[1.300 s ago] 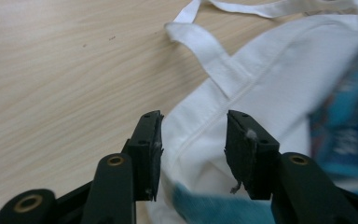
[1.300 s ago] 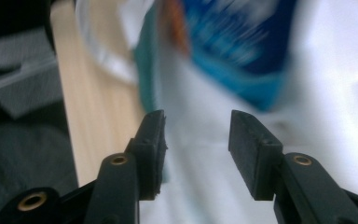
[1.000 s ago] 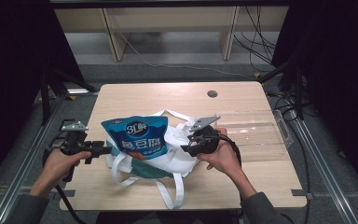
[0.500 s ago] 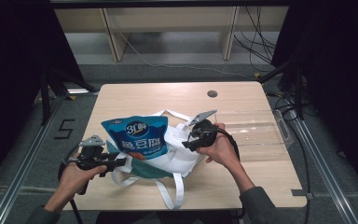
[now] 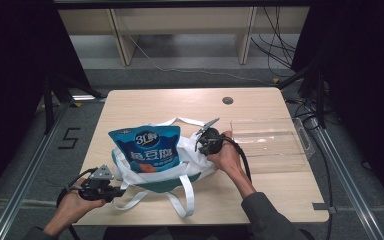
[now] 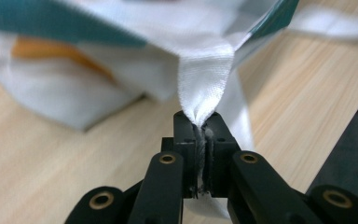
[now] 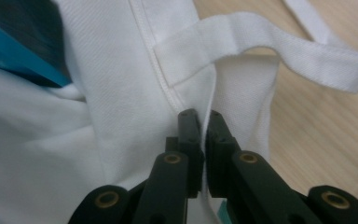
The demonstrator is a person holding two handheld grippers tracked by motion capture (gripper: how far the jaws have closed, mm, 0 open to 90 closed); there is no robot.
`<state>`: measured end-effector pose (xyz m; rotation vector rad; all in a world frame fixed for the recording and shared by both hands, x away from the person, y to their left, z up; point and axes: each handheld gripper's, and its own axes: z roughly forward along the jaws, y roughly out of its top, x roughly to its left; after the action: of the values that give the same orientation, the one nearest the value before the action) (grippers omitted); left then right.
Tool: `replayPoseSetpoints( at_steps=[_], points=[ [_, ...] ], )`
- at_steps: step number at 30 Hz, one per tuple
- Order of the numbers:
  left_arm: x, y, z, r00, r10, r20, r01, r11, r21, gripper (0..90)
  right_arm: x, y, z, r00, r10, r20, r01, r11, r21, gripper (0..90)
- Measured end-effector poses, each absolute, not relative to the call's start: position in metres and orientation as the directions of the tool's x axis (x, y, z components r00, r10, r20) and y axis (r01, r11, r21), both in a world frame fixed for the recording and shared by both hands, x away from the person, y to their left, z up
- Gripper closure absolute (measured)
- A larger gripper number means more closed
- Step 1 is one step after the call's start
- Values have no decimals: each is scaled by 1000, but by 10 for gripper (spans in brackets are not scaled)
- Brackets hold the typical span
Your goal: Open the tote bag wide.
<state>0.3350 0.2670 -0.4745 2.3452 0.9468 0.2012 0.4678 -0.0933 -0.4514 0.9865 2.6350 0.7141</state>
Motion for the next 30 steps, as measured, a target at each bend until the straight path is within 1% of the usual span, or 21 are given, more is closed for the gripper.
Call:
replayPoseSetpoints(
  at_steps=[2,5,8,9,11,12,13,14,16,17,19,20,21,22,23,24,25,26,27,28,30],
  points=[
    [335,265,-476,741,670,-42,575,-601,555,853,471,-89,-458,-758,645,-93,529,692,491,874],
    [340,261,-484,753,657,-32,578,-638,508,853,473,-84,-468,-762,640,-101,533,708,463,874],
    [344,261,-486,740,671,-47,596,-621,510,853,475,-84,-478,-749,659,-77,560,690,459,874],
    [344,262,-486,737,673,-56,602,-617,507,853,476,-85,-478,-762,641,-92,536,704,465,873],
    [343,261,-487,731,679,-67,610,-605,512,849,475,-86,-477,-762,641,-88,535,702,470,867],
    [343,261,-487,726,684,-71,615,-599,512,830,475,-87,-477,-757,649,-74,546,690,475,853],
    [342,261,-486,728,682,-73,617,-605,504,785,474,-87,-475,-731,682,-38,581,651,489,820],
    [340,261,-485,731,675,-102,621,-595,511,754,474,-91,-472,-730,683,-31,581,643,499,786],
    [336,263,-478,739,667,-98,607,-595,527,638,470,-96,-462,-720,693,-48,562,622,545,681],
    [335,265,-472,746,658,-101,595,-590,546,607,468,-99,-455,-721,689,-65,543,621,566,658],
    [330,269,-459,740,661,-127,590,-546,595,537,459,-105,-438,-702,712,-8,569,567,596,643],
    [328,271,-452,732,667,-135,591,-524,614,489,456,-109,-432,-720,694,-31,523,571,633,642],
    [326,274,-444,731,669,-134,580,-506,638,428,446,-114,-421,-716,698,7,527,535,660,648],
    [325,276,-436,727,671,-143,576,-484,659,428,446,-114,-421,-716,698,7,527,535,660,648],
    [326,279,-429,728,672,-136,560,-468,683,430,442,-115,-420,-720,694,10,517,526,676,668],
    [328,280,-422,719,681,-136,555,-445,703,440,438,-117,-417,-731,682,23,521,537,664,685],
    [331,284,-414,728,677,-107,528,-455,717,484,434,-117,-418,-744,668,29,509,539,671,709],
    [333,285,-408,730,676,-105,524,-455,720,512,432,-117,-420,-765,644,23,488,556,673,732],
    [336,286,-402,729,677,-102,520,-450,726,506,430,-117,-421,-777,629,17,474,568,672,738],
    [338,287,-396,732,677,-77,500,-458,735,529,429,-117,-422,-778,628,19,478,572,666,745],
    [349,288,-391,735,676,-53,484,-470,738,607,429,-117,-425,-774,633,29,489,568,662,760]
  ],
)
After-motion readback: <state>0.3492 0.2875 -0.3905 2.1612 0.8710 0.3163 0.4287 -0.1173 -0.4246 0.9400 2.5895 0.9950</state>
